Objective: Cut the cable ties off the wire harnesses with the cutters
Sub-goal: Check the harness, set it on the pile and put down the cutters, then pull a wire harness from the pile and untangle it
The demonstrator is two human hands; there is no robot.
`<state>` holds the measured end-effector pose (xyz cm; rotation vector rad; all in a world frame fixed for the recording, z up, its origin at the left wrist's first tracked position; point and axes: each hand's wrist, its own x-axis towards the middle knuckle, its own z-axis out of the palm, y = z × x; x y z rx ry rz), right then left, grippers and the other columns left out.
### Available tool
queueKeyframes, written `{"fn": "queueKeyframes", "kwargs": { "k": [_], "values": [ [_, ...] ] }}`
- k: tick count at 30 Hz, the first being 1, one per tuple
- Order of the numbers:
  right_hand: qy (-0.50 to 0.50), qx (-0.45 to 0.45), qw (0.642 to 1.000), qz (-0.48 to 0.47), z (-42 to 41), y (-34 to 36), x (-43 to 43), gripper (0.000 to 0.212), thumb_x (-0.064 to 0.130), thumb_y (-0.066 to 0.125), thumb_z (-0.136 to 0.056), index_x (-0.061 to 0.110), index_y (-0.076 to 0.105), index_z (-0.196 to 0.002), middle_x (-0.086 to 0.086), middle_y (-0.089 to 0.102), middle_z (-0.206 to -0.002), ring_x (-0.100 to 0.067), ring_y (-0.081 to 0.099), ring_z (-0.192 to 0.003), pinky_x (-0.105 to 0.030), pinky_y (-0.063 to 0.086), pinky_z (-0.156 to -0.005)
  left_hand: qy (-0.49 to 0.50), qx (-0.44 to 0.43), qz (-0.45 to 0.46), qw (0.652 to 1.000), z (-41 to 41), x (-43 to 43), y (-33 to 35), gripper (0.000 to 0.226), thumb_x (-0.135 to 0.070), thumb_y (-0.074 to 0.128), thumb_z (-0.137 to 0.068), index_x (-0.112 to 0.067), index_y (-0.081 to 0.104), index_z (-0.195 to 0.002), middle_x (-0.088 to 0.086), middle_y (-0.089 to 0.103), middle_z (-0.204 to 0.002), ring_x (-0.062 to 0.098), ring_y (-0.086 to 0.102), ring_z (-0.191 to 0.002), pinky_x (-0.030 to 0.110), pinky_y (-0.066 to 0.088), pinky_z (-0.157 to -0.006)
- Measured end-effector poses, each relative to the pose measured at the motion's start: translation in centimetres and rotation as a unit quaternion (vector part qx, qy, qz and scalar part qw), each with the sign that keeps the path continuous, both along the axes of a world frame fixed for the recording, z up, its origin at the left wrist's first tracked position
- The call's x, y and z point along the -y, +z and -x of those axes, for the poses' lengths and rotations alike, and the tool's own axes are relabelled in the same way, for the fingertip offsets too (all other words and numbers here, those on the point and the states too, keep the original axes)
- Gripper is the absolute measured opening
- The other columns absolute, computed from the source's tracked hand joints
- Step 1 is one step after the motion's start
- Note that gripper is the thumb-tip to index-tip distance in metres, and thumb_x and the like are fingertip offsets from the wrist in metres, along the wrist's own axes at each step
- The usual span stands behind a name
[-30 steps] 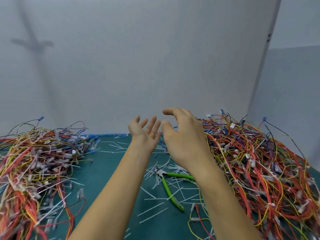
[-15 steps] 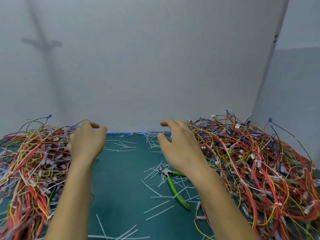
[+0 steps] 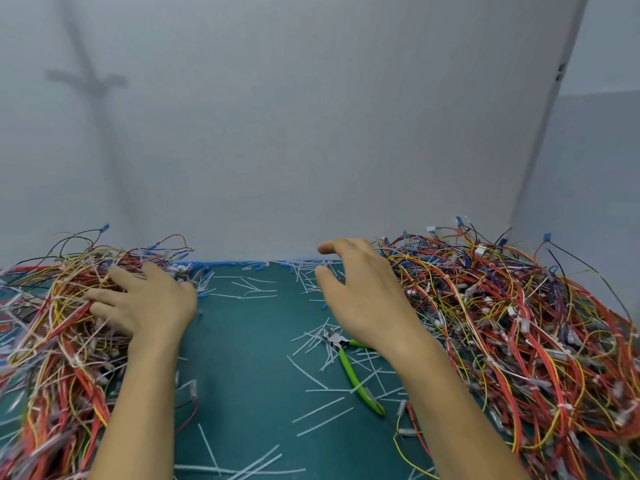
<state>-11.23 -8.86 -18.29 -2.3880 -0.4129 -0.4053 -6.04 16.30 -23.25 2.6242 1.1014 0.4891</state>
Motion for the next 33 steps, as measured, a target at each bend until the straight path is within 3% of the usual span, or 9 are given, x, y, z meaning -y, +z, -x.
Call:
{"fn": "queueKeyframes", "kwargs": {
  "k": [5,10,13,17,21,25,27,29,33],
  "values": [
    [-0.001,0.009,1.000,-0.004,0.0,0.1,0.1,0.036,0.030,0.045,-0.101,0.022,0.052,-0.136,0.005,0.046,-0.142,-0.012,0.041,-0.129,-0.029,0.034,-0.103,-0.029,0.030,-0.017,0.999,-0.1,0.9,0.4,0.050,-0.034,0.051,-0.093,-0.020,0.041,-0.140,0.028,0.023,-0.149,0.057,0.030,-0.128,0.050,0.013,-0.112],
    [-0.004,0.014,1.000,-0.006,0.0,0.2,0.2,0.036,0.031,0.045,-0.101,0.023,0.053,-0.135,0.005,0.047,-0.141,-0.012,0.043,-0.127,-0.029,0.035,-0.101,-0.062,0.047,-0.026,0.997,-0.1,1.7,0.6,0.070,-0.028,0.061,-0.091,-0.025,0.022,-0.149,0.030,0.035,-0.138,0.049,0.049,-0.115,0.047,0.026,-0.102],
    [-0.003,0.017,1.000,-0.008,0.0,0.2,0.2,0.035,0.030,0.046,-0.101,0.023,0.054,-0.134,0.005,0.048,-0.140,-0.012,0.043,-0.127,-0.028,0.034,-0.101,-0.060,-0.005,-0.016,0.998,-0.1,0.6,0.3,0.053,-0.017,0.062,-0.089,-0.008,0.034,-0.134,0.031,0.049,-0.127,0.048,0.053,-0.112,0.046,0.037,-0.096],
    [0.002,0.014,1.000,-0.006,0.0,0.2,0.1,0.034,0.030,0.045,-0.101,0.023,0.054,-0.133,0.005,0.048,-0.139,-0.011,0.043,-0.125,-0.027,0.034,-0.098,-0.057,-0.060,-0.026,0.996,0.2,-0.1,0.8,0.033,-0.020,0.064,-0.086,-0.010,0.054,-0.116,0.022,0.059,-0.120,0.041,0.057,-0.111,0.042,0.042,-0.083],
    [0.004,0.009,1.000,-0.006,-0.2,0.1,0.1,0.033,0.031,0.045,-0.102,0.023,0.055,-0.132,0.005,0.049,-0.138,-0.012,0.044,-0.124,-0.026,0.034,-0.096,-0.083,-0.038,-0.013,0.996,0.4,0.3,1.7,0.028,-0.028,0.073,-0.080,-0.014,0.066,-0.103,0.018,0.065,-0.110,0.039,0.060,-0.103,0.038,0.040,-0.074],
    [-0.001,0.001,1.000,-0.013,-0.2,0.0,0.0,0.031,0.031,0.045,-0.101,0.023,0.058,-0.129,0.005,0.055,-0.135,-0.013,0.050,-0.120,-0.031,0.040,-0.098,-0.156,0.054,0.075,0.983,0.5,1.5,2.6,0.015,-0.025,0.072,-0.082,-0.018,0.072,-0.095,0.015,0.070,-0.102,0.035,0.064,-0.097,0.041,0.051,-0.085],
    [-0.003,-0.006,1.000,-0.027,-0.3,-0.2,-0.2,0.029,0.030,0.047,-0.100,0.023,0.061,-0.124,0.004,0.062,-0.128,-0.015,0.055,-0.115,-0.034,0.045,-0.098,-0.197,0.161,0.146,0.956,0.6,2.6,3.5,0.018,-0.023,0.077,-0.079,-0.016,0.074,-0.095,0.013,0.073,-0.100,0.030,0.066,-0.096,0.039,0.052,-0.089],
    [-0.004,-0.014,0.998,-0.054,-0.4,-0.3,-0.3,0.027,0.029,0.049,-0.099,0.022,0.065,-0.119,0.004,0.068,-0.119,-0.015,0.060,-0.109,-0.036,0.049,-0.095,-0.251,0.268,0.271,0.890,0.8,4.4,4.5,0.019,-0.014,0.078,-0.080,-0.011,0.074,-0.098,0.011,0.073,-0.093,0.016,0.068,-0.080,0.024,0.054,-0.077],
    [-0.004,-0.033,0.985,-0.172,-0.7,-0.4,-0.8,0.030,0.034,0.047,-0.099,0.016,0.071,-0.098,-0.001,0.073,-0.098,-0.021,0.066,-0.095,-0.037,0.052,-0.086,-0.345,0.317,0.396,0.790,1.0,9.6,5.3,0.030,0.001,0.074,-0.081,-0.007,0.065,-0.108,-0.004,0.070,-0.073,-0.009,0.060,-0.051,0.003,0.042,-0.050]
  ]
}}
